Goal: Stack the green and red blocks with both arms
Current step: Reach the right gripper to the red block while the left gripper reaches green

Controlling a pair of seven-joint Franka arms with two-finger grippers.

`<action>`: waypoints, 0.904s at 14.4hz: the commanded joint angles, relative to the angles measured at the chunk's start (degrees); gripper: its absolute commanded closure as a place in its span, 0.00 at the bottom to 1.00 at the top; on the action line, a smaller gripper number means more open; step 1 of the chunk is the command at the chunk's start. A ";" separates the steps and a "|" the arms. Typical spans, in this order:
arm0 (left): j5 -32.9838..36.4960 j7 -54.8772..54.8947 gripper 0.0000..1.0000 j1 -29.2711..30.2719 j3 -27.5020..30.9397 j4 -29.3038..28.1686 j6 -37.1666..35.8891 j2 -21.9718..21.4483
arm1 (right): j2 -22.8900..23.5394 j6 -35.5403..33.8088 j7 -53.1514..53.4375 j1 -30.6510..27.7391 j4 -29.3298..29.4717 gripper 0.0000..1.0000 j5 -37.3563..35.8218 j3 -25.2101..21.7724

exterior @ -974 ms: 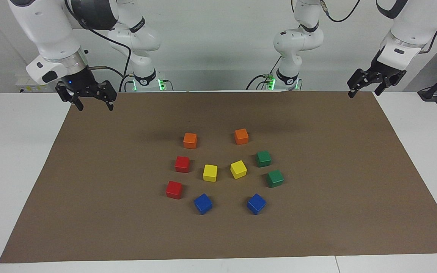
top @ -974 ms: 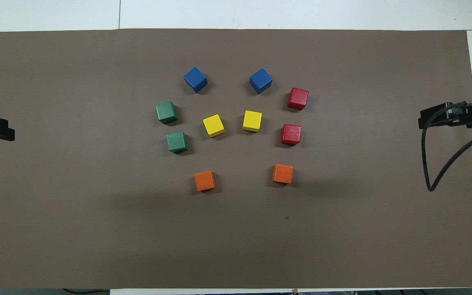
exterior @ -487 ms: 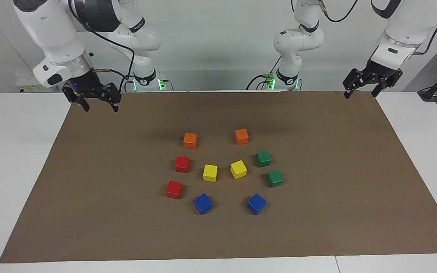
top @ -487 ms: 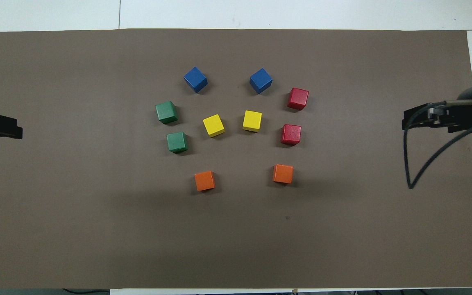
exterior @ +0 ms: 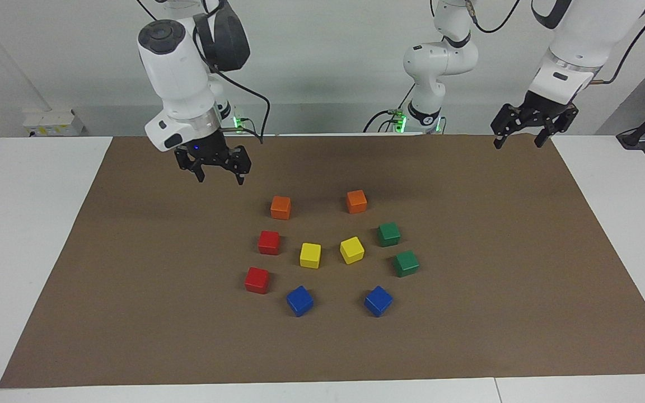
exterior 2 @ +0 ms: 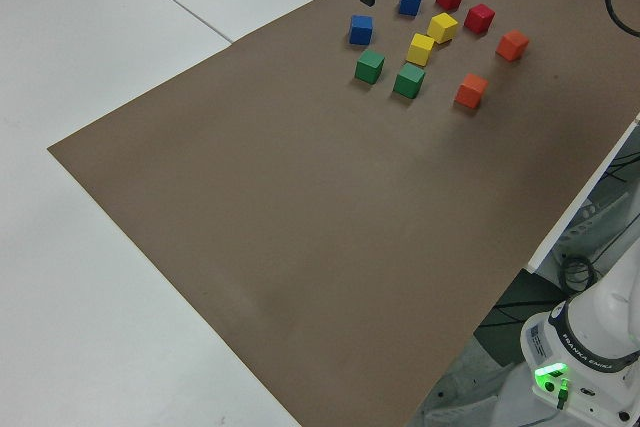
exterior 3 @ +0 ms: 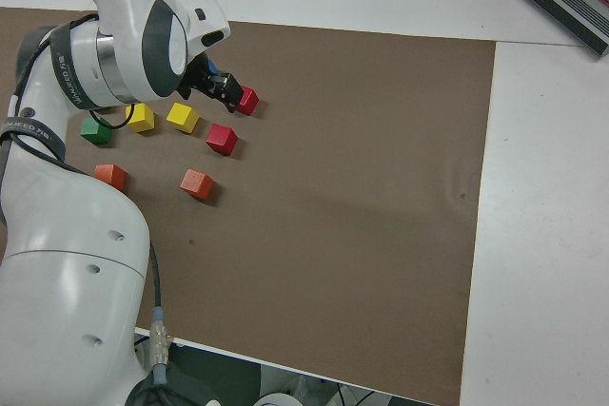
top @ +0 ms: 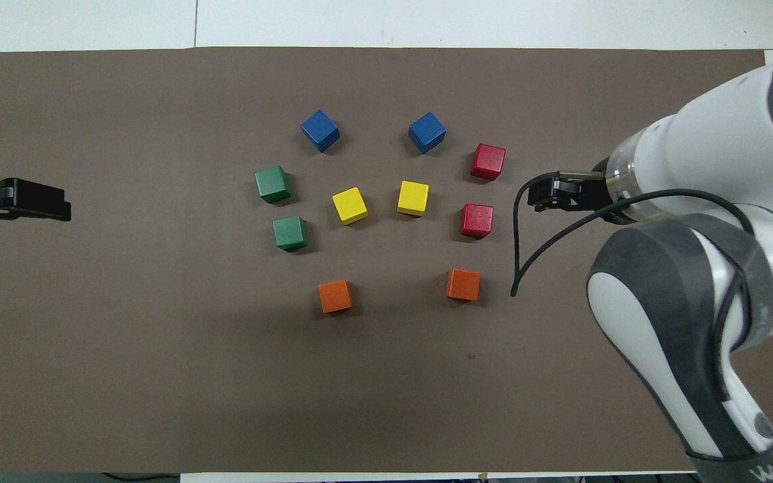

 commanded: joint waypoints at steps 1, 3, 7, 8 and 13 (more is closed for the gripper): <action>-1.89 -5.90 0.00 -3.11 0.59 -3.76 4.59 -1.27 | 3.32 2.55 0.47 0.51 -0.25 0.00 0.04 -0.24; -2.16 -7.33 0.00 -4.96 0.59 -5.00 6.19 -1.10 | 5.61 4.31 0.47 2.01 -0.25 0.00 -1.10 -0.24; -2.16 -8.91 0.00 -7.77 0.68 -8.06 9.43 -0.92 | 9.30 6.95 0.65 3.94 0.36 0.01 -1.90 -0.24; -2.16 -9.43 0.00 -7.78 0.59 -8.77 10.66 -0.92 | 9.75 7.48 0.82 3.94 0.36 0.01 -1.99 -0.24; -2.16 -11.98 0.00 -11.02 0.59 -9.05 13.39 2.15 | 12.38 9.41 3.37 5.26 0.63 0.05 -2.86 -0.24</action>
